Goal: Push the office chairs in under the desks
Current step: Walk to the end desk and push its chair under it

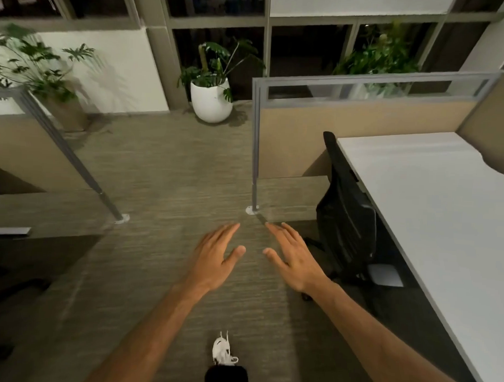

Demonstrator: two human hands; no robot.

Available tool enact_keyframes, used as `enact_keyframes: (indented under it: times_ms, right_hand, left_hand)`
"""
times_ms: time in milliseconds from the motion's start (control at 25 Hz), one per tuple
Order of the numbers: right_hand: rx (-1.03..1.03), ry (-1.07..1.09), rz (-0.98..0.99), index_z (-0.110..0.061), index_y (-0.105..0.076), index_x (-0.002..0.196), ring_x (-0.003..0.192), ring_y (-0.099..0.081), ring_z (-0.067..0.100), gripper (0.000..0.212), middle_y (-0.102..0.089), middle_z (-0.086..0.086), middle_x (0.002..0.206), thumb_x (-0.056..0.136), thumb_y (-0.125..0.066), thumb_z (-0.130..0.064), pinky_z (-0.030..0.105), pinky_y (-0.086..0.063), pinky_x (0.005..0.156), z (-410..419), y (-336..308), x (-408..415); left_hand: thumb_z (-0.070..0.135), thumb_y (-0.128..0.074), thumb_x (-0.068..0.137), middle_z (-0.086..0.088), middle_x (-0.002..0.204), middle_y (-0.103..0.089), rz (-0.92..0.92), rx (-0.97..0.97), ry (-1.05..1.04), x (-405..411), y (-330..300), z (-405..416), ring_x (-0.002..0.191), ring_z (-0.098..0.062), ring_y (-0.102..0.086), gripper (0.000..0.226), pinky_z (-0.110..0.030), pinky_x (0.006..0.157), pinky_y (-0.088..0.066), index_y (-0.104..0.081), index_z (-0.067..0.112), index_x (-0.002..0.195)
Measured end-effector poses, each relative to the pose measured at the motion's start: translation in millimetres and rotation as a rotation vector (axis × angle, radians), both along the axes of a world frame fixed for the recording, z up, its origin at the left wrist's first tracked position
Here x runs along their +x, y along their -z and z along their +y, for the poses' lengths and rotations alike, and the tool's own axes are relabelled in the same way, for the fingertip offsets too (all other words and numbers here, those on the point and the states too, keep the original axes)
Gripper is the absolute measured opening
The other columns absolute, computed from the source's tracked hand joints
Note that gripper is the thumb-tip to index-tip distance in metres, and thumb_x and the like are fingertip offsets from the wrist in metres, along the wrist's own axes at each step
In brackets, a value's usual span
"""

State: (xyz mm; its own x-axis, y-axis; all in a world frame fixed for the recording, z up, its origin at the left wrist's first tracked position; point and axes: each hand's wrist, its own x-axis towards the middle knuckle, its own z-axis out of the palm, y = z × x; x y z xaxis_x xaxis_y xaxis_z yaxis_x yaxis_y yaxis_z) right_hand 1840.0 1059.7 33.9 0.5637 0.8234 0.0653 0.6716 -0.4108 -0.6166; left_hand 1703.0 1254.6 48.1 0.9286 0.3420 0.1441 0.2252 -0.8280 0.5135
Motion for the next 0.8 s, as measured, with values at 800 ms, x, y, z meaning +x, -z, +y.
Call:
enact_keyframes:
  times_ms: [800]
  right_hand:
    - [0.126, 0.497, 0.124, -0.033, -0.023, 0.157, 0.151, -0.008, 0.009, 0.065, -0.028, -0.004, 0.164, 0.100, -0.029, -0.064, 0.048, -0.016, 0.124, 104.9, -25.1, 336.5]
  left_hand:
    - [0.061, -0.035, 0.100, 0.007, 0.161, -0.034, 0.058, -0.023, 0.504, 432.7, -23.8, 146.5, 0.145, -0.012, -0.029, 0.062, -0.042, 0.118, -0.028, -0.030, 0.033, 0.156]
